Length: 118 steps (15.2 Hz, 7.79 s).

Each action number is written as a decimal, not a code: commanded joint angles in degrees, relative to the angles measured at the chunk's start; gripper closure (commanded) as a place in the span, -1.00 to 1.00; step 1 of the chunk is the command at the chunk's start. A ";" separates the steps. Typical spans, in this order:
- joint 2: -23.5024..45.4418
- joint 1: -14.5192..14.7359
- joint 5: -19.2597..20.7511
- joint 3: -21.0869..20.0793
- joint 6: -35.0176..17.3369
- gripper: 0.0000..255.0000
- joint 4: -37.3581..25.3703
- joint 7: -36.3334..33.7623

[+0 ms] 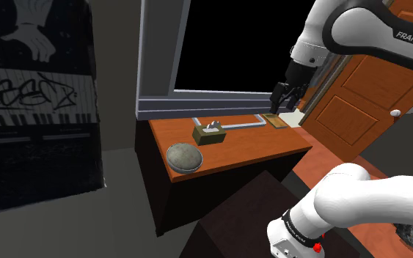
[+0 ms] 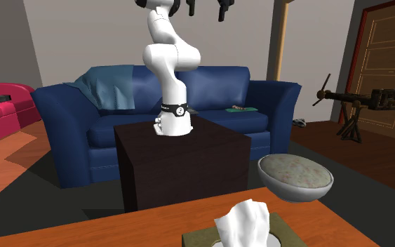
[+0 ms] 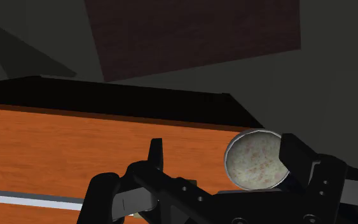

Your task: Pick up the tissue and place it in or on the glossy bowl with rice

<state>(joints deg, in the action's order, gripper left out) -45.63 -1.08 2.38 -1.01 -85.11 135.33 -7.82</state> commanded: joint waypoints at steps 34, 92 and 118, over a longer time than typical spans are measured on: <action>57.82 -3.72 -38.86 7.46 -74.05 -1.00 -2.37 8.56; 53.80 -1.44 -30.08 11.84 -64.24 1.00 -11.11 -3.65; 31.19 8.98 -9.25 -6.71 -66.01 1.00 7.00 -48.92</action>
<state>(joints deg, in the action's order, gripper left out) -13.55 7.61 -7.52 -6.46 -151.46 141.92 -54.42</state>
